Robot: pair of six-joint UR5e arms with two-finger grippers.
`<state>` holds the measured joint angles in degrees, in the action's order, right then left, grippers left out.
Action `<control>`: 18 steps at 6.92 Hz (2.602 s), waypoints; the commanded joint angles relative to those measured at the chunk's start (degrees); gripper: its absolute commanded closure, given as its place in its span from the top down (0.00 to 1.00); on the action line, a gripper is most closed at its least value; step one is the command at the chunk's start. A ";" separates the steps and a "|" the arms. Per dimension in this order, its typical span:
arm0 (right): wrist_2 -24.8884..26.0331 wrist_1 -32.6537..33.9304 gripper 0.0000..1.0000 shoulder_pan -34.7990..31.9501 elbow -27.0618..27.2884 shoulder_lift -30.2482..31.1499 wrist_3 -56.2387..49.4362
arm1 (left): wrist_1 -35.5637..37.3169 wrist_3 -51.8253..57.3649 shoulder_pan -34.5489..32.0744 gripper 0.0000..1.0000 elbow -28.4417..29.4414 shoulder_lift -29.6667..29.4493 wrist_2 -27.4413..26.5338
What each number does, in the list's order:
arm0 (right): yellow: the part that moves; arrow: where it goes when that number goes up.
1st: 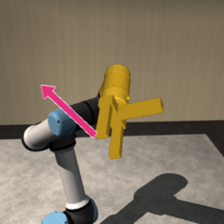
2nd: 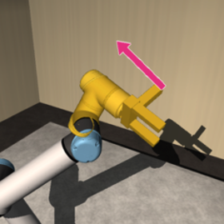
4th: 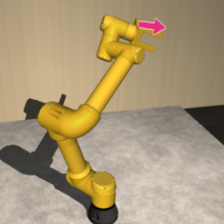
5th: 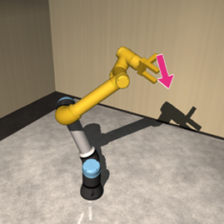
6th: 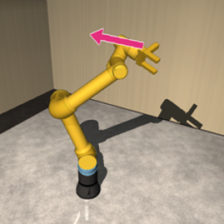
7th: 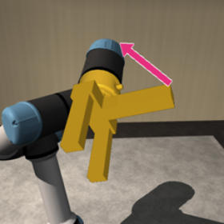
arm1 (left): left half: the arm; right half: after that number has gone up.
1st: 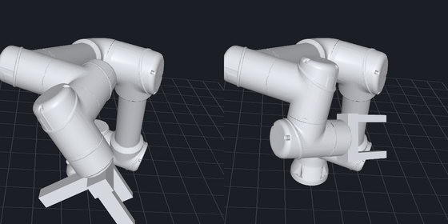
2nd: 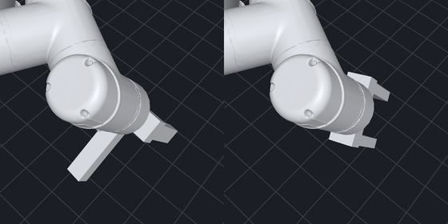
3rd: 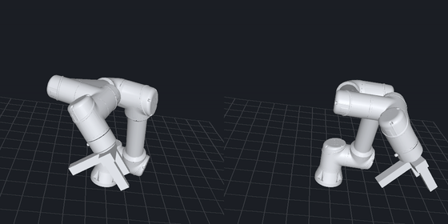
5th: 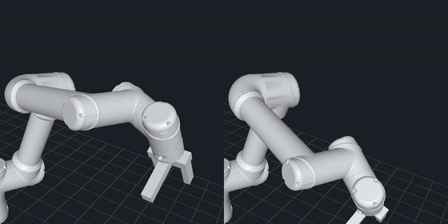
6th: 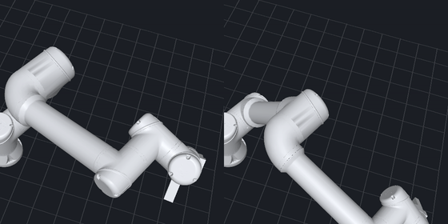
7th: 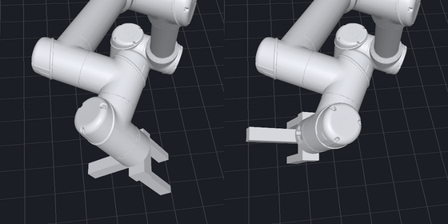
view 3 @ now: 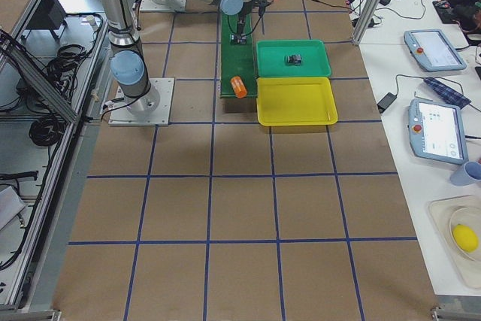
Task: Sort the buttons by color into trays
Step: 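Place the button in the green tray while left sets a yellow-cap button down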
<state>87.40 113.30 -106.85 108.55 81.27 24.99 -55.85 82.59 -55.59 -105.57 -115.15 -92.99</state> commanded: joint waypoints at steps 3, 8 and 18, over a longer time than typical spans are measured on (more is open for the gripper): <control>0.84 2.62 1.00 -0.29 -0.18 -5.77 0.15 | -7.47 -0.06 -0.40 0.04 -0.69 6.84 0.17; 1.45 0.52 0.00 1.29 -0.09 -4.99 0.06 | -24.40 -48.35 -11.15 0.05 -8.83 26.45 3.67; 6.12 9.57 0.10 12.02 -24.70 -24.47 -13.65 | -18.13 -75.08 -27.47 1.00 -8.57 25.34 5.01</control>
<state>93.63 121.39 -95.03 85.78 61.27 11.60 -73.05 3.56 -84.03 -118.93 -89.22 -87.56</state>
